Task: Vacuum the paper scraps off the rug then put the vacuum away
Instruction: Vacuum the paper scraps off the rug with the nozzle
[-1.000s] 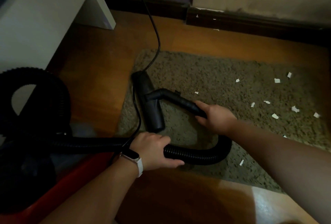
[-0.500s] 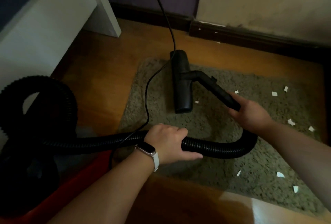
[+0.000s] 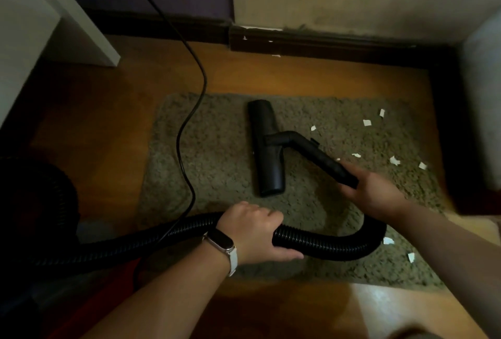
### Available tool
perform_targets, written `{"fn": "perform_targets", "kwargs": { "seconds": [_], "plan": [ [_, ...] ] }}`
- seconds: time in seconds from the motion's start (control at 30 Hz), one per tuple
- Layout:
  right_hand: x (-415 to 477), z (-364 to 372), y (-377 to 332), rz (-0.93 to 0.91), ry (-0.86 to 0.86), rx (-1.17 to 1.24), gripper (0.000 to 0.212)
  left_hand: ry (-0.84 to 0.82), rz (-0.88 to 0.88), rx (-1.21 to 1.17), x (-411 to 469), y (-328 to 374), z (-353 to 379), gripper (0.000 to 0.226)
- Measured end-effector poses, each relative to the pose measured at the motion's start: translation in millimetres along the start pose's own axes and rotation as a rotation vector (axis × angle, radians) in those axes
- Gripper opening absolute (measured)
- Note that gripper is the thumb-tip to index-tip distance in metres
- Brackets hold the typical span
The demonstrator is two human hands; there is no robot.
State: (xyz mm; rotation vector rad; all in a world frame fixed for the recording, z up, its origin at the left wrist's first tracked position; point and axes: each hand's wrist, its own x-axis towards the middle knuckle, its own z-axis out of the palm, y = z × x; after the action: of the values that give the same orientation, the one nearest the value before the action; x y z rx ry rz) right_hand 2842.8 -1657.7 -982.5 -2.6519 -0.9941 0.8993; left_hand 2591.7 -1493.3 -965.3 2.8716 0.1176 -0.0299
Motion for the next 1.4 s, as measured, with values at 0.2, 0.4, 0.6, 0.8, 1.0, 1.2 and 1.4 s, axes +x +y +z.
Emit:
{"fn": "perform_targets", "kwargs": {
  "seconds": [0.2, 0.4, 0.6, 0.8, 1.0, 1.2, 1.4],
  "plan": [
    [4, 11, -7, -0.043, -0.013, -0.001, 0.06, -0.075, -0.017, -0.024, -5, 1, 4, 0.068],
    [11, 13, -21, -0.104, -0.028, -0.022, 0.059, -0.132, -0.05, -0.048, -9, -6, 6, 0.064],
    [4, 7, -1, 0.018, -0.001, 0.04, 0.06, -0.07, -0.019, -0.038, 2, -7, 9, 0.064],
    [-4, 5, 19, 0.093, 0.096, 0.108, 0.053, -0.061, 0.006, -0.063, 18, -6, 9, 0.06],
    [-23, -4, 40, 0.178, 0.21, 0.19, 0.055, -0.105, 0.051, -0.064, 39, 0, 9, 0.062],
    [-42, -10, 56, 0.217, 0.277, 0.204, 0.054, -0.106, 0.097, -0.062, 56, 10, 6, 0.061],
    [-36, -10, 39, 0.08, 0.181, 0.079, 0.055, -0.043, 0.16, -0.057, 45, 12, 8, 0.061]
  ]
}}
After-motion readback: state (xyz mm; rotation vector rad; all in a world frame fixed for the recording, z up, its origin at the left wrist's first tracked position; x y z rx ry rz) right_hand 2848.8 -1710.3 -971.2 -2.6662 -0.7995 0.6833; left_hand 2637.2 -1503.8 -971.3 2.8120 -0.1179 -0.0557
